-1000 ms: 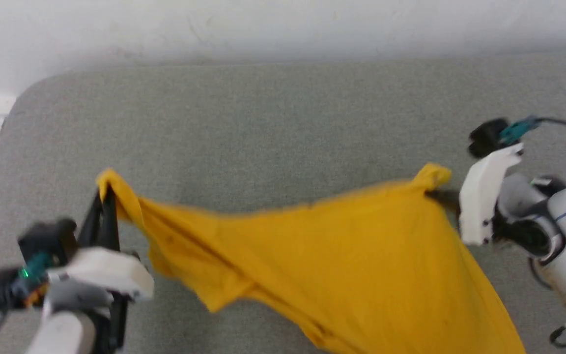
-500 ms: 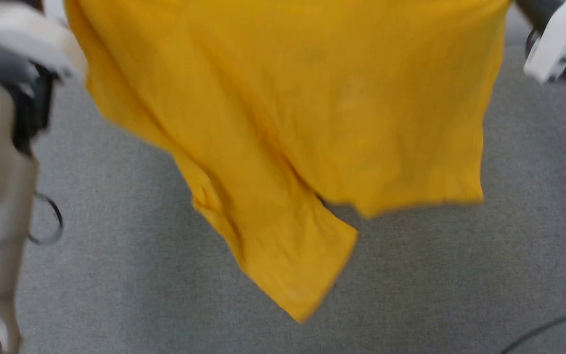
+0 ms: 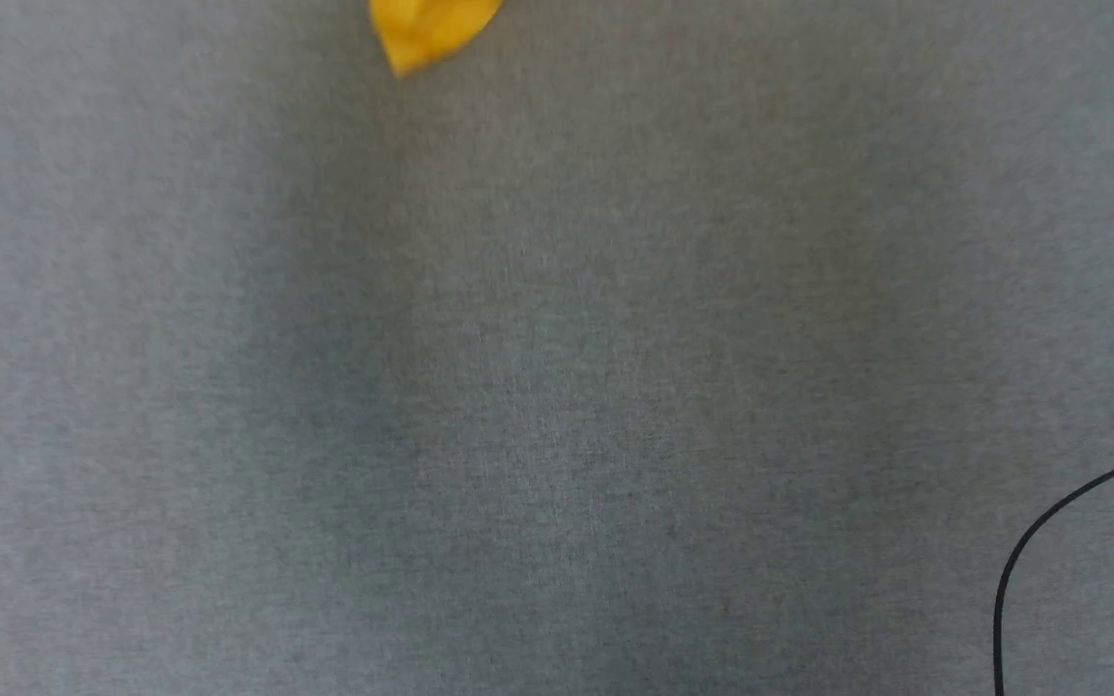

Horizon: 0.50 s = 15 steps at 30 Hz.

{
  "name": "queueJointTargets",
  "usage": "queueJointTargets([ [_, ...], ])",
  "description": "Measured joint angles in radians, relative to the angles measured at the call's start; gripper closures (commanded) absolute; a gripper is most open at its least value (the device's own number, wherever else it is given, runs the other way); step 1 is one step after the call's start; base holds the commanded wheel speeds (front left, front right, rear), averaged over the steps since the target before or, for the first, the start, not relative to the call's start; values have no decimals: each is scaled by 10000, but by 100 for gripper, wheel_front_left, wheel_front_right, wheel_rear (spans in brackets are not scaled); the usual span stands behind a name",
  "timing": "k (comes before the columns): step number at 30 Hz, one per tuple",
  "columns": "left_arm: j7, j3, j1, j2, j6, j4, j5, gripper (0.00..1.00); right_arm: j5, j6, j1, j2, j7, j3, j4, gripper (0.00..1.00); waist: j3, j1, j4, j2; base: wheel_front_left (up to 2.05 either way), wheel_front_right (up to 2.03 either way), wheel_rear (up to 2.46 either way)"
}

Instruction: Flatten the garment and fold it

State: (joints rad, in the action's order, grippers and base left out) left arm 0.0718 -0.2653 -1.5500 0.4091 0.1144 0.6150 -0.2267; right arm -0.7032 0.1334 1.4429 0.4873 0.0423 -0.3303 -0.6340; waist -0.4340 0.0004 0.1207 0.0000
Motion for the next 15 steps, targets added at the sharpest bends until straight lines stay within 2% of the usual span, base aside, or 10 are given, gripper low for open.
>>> queueJointTargets([
  [9,445,96,-147,-370,-4,1760,-334,100,-121,-2,222,-525,-819,-1089,-1060,100,-1342,-1,33,-1,0,0,0],
  [15,792,278,665,-604,-127,2794,-836,100,-656,-4,-365,-779,-1110,-1996,-1685,100,-1502,-2,1,0,0,0,0],
])
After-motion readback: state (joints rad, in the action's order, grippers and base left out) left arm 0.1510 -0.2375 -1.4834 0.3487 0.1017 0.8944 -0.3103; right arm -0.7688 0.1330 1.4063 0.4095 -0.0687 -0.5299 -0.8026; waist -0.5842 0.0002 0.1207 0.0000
